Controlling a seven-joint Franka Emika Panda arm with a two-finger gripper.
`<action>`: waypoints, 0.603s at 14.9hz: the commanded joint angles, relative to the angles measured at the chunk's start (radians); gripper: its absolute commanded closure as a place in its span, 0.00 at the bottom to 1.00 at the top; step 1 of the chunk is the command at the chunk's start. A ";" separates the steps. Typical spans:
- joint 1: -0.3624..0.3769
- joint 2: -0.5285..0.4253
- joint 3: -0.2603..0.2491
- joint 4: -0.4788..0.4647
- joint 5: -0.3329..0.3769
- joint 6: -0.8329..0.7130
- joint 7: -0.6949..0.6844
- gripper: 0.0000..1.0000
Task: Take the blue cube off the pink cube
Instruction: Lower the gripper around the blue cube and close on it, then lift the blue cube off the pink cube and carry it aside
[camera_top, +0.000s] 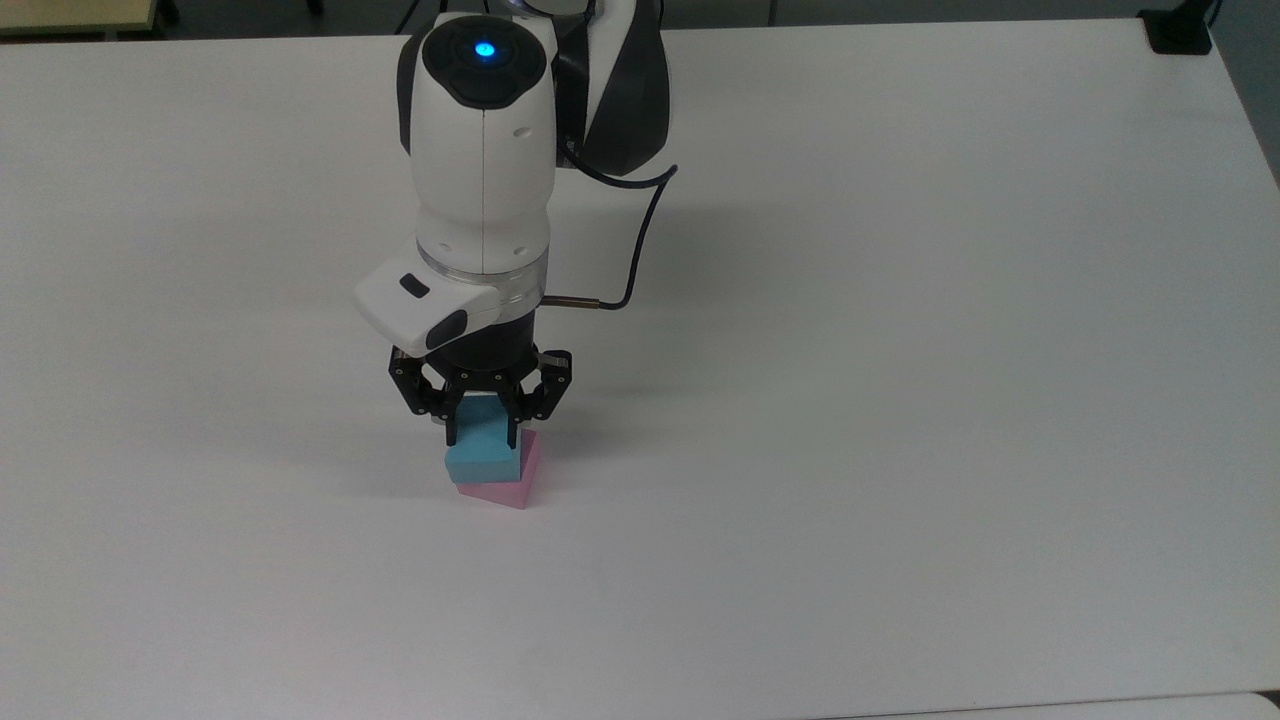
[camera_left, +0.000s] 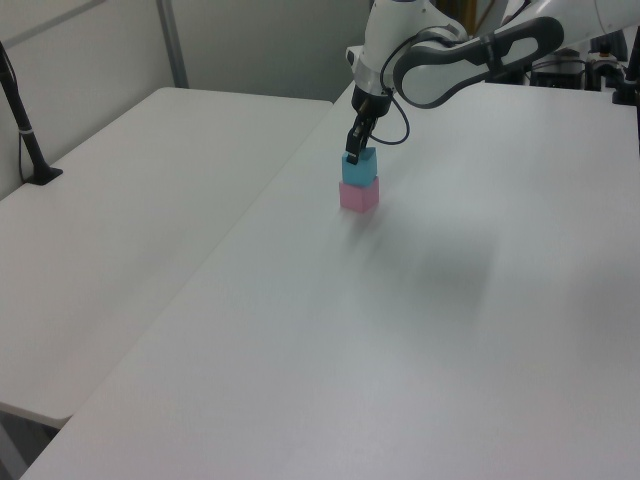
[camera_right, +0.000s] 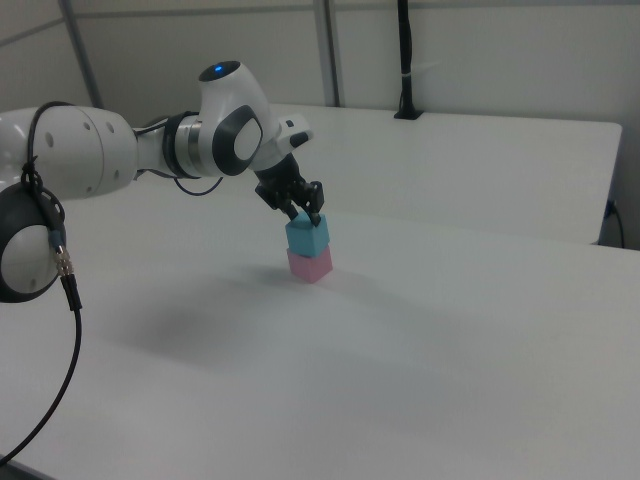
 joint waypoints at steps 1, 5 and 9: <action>-0.009 -0.037 -0.014 0.008 -0.025 -0.016 0.002 0.69; -0.104 -0.034 -0.052 0.028 -0.012 -0.013 -0.122 0.69; -0.217 0.005 -0.072 0.030 0.025 0.004 -0.269 0.68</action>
